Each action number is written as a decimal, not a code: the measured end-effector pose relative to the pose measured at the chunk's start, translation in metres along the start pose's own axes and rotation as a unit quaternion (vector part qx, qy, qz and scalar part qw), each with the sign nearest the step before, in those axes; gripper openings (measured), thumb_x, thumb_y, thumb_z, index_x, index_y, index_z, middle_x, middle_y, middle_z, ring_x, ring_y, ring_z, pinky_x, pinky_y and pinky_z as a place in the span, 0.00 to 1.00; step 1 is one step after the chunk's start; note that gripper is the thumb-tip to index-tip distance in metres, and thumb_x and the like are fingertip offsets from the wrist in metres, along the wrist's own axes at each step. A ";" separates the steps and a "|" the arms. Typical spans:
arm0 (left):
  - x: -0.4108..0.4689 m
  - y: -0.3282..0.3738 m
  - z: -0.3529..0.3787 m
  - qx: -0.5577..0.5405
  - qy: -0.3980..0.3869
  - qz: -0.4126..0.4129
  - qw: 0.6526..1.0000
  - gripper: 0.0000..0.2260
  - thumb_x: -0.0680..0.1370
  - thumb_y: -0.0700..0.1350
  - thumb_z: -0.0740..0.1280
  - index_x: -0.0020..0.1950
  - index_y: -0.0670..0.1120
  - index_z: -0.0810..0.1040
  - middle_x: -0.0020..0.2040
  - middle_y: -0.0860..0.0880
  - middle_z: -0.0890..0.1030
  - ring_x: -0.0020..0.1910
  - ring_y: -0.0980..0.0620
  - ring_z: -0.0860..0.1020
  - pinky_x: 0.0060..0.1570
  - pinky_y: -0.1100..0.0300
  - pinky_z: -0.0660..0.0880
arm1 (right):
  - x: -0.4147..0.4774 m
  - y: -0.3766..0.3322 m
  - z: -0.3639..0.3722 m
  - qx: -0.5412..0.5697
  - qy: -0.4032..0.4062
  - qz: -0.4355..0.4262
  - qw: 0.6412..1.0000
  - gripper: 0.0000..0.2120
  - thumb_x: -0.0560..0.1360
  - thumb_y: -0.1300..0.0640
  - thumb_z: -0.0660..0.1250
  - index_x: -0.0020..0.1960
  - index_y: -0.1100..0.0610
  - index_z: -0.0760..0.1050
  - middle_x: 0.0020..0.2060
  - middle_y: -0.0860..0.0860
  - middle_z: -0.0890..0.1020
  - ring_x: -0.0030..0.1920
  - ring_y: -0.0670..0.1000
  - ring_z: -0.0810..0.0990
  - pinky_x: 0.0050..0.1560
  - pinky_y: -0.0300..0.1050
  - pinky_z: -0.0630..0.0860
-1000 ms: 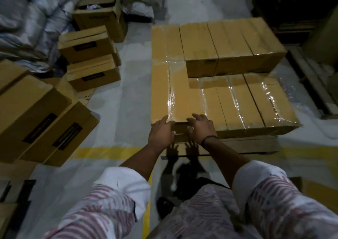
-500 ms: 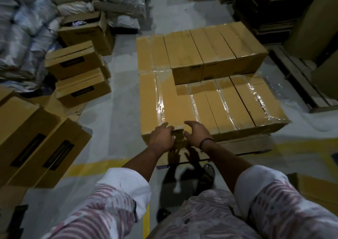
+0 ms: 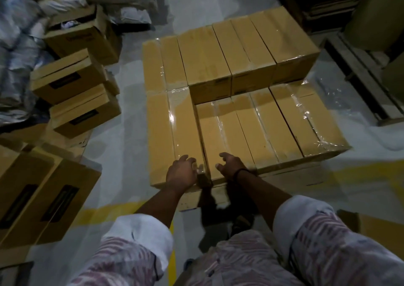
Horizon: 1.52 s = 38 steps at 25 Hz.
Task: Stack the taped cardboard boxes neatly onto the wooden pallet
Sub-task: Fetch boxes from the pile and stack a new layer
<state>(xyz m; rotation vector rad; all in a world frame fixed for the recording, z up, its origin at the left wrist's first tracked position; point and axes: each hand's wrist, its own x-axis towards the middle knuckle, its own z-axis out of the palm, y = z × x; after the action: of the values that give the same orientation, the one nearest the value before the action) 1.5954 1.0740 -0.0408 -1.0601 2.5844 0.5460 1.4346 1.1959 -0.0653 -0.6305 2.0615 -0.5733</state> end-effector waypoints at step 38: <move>0.306 -0.140 0.003 0.122 -0.126 0.059 0.983 0.45 0.72 0.55 0.78 0.81 0.55 0.55 0.81 0.45 0.52 0.77 0.35 0.56 0.69 0.35 0.68 | 0.318 -0.093 0.075 0.109 0.071 0.062 0.990 0.28 0.82 0.60 0.59 0.80 0.53 0.57 0.69 0.59 0.74 0.65 0.61 0.74 0.62 0.51 0.74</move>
<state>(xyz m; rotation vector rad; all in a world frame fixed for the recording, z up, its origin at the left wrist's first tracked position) 1.4867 0.7978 -0.1996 -0.7123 2.4236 0.3523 1.3643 0.9139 -0.2415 -0.3393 2.1144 -0.7758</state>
